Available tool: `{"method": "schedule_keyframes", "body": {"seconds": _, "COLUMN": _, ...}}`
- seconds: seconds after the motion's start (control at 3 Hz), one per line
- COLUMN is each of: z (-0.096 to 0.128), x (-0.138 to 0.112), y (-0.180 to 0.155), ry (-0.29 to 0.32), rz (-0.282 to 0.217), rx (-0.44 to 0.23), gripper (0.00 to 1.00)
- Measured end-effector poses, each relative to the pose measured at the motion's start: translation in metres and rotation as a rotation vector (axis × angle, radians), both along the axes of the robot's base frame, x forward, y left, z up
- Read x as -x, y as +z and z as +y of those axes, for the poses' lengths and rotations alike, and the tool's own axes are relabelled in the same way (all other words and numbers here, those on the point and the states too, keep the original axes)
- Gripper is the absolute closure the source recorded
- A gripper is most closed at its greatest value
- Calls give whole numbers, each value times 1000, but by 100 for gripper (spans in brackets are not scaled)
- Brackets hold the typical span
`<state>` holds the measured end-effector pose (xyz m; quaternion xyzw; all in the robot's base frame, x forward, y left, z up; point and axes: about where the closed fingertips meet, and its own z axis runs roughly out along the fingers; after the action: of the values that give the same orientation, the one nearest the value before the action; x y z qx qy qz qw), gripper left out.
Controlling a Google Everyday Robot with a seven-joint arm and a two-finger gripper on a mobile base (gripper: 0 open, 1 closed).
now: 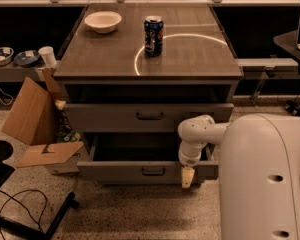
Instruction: Open middle drawer
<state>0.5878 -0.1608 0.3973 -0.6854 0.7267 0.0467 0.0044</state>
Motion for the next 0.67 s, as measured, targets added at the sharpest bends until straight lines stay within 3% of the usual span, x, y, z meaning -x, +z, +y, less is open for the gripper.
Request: {"method": "schedule_keyframes", "body": {"seconds": 0.67, "z": 0, "x": 0, "y": 0, "ry": 0, "rz": 0, "rx": 0, "gripper": 0}}
